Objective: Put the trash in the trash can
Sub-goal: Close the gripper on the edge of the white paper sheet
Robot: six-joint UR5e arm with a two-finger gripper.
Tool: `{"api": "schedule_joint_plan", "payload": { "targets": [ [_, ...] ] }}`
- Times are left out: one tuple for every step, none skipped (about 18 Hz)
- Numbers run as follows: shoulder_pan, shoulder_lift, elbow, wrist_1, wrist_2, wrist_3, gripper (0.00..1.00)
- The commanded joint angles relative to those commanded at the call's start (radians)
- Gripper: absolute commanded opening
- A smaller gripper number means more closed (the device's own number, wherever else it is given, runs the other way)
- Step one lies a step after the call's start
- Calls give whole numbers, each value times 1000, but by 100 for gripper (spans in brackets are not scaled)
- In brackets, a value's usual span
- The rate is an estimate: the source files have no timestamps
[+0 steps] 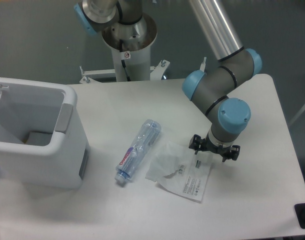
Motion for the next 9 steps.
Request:
{"api": "schedule_joint_plan", "payload": {
  "targets": [
    [-11,-2,2,0,0,-12,100],
    [-15,-5,2,-2,0,-15,100],
    [-18,-11,0,0,2,-16,99],
    [-28,-12,2,-2,2,-16,84],
    [-32,-14,2,-3,2,-14,67],
    [-35,-14,0,-5,2,-14,49],
    [-35,-12,2,-8,0,-14,30],
    [-35,-12,2,-11,0,-12,10],
    [-34,-9,2,-15,-2,-5,0]
  ]
}}
